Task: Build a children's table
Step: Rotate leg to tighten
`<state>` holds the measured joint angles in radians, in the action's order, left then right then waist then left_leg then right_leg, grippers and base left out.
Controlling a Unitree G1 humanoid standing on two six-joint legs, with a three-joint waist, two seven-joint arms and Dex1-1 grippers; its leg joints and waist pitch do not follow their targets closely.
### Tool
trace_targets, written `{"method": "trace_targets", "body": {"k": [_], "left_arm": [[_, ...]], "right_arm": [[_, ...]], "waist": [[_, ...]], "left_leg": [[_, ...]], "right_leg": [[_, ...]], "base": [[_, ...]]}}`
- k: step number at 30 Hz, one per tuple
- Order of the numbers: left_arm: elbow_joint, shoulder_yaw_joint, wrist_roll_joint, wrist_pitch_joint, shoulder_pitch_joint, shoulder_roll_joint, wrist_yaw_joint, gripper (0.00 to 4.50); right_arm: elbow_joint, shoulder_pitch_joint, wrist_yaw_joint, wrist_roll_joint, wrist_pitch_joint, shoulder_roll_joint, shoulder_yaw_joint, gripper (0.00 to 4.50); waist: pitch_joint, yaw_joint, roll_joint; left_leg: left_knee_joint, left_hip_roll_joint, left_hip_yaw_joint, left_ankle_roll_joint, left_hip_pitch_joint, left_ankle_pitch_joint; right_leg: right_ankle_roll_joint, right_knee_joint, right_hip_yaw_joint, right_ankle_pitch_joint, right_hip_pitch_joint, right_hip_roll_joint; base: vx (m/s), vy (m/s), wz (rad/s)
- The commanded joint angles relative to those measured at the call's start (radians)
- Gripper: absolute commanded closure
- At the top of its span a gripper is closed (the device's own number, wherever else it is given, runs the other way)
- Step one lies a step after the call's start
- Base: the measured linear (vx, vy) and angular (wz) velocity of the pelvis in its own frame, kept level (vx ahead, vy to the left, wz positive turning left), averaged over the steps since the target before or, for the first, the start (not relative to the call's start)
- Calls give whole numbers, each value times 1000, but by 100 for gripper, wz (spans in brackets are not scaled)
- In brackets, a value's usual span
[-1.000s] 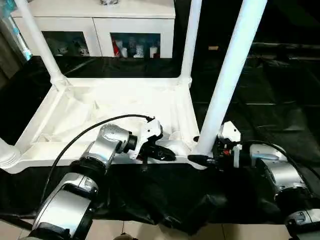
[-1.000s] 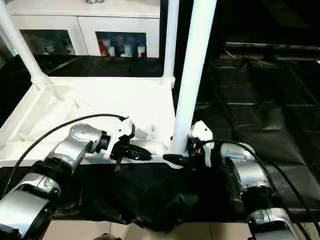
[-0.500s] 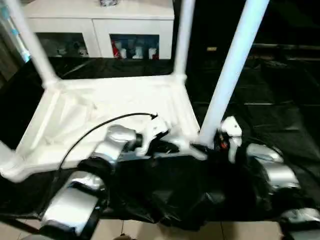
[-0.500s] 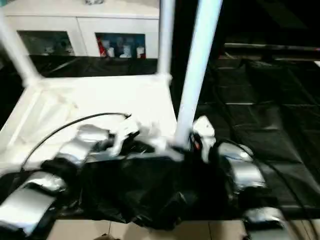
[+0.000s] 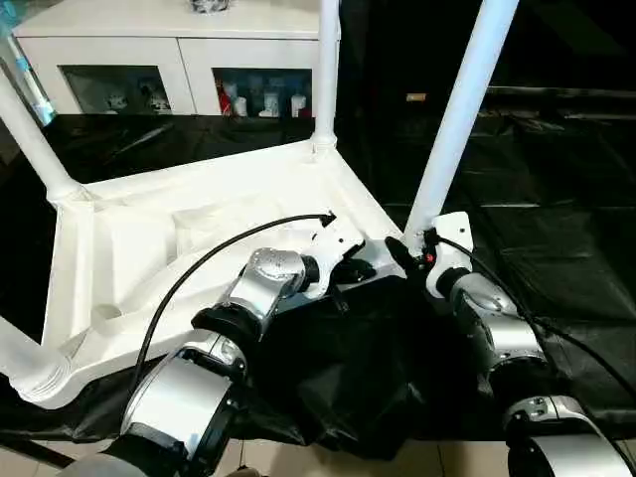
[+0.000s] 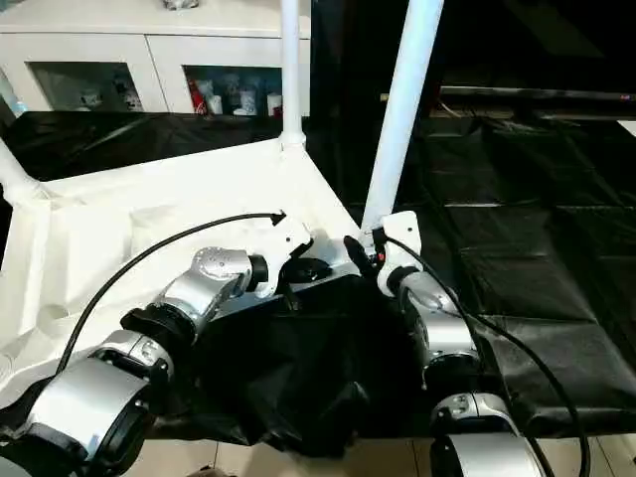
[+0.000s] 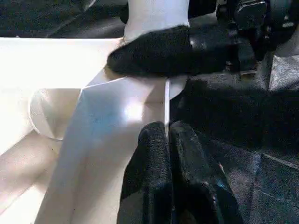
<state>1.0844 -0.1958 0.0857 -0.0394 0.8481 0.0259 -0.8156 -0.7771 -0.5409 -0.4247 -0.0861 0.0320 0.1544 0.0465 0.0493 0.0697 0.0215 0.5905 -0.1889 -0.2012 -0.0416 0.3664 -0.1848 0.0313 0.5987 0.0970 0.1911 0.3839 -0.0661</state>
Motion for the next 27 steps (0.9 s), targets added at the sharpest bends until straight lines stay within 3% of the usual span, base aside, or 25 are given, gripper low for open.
{"method": "trace_targets", "body": {"k": [1, 4, 8, 12, 19, 20, 27], "left_arm": [[-12, -9, -21, -45, 14, -17, -69, 450], [-23, -17, -22, -65, 2, 0, -126, 450], [-73, -25, -46, -87, -38, 65, -299, 450], [-107, -33, -60, -91, -59, 105, -397, 450], [-159, -45, -81, -50, -86, 170, -565, 450], [-161, -45, -80, -50, -89, 176, -575, 450], [-189, -42, -86, -37, -100, 206, -607, 450]], "right_arm": [[17, 14, -161, -17, 21, -19, -78, 72], [27, 18, -217, -15, 39, 15, -84, 66], [96, 62, -498, -50, 37, 148, -117, 66], [140, 82, -627, -93, 3, 203, -113, 66], [167, 87, -761, -137, -33, 251, -110, 66], [167, 86, -773, -139, -34, 255, -114, 93], [181, 94, -827, -143, -58, 259, -126, 150]], "waist": [[-60, -1, -16], [-61, -1, -14], [-60, 11, -17], [-59, 22, -19], [-61, 27, -17], [-61, 28, -16], [-62, 30, -16]], "left_leg": [[-65, -51, 30, 83, -10, -178], [-62, -53, 28, 104, -7, -156], [-58, -55, 25, 133, -3, -147], [-61, -60, 25, 125, -9, -166], [-61, -62, 25, 112, -10, -154], [-62, -61, 26, 110, -9, -149], [-63, -63, 27, 102, -10, -143]], "right_leg": [[183, -90, -62, 251, -46, -102], [198, -83, -61, 198, -48, -100], [204, -80, -59, 191, -50, -98], [199, -83, -59, 238, -47, -101], [217, -76, -60, 202, -43, -101], [213, -77, -59, 205, -44, -102], [212, -74, -59, 203, -44, -101]], "base": [[0, 0, 0], [0, 0, 0], [0, 0, 0], [0, 0, 0], [0, 0, 0], [0, 0, 0], [0, 0, 0]]}}
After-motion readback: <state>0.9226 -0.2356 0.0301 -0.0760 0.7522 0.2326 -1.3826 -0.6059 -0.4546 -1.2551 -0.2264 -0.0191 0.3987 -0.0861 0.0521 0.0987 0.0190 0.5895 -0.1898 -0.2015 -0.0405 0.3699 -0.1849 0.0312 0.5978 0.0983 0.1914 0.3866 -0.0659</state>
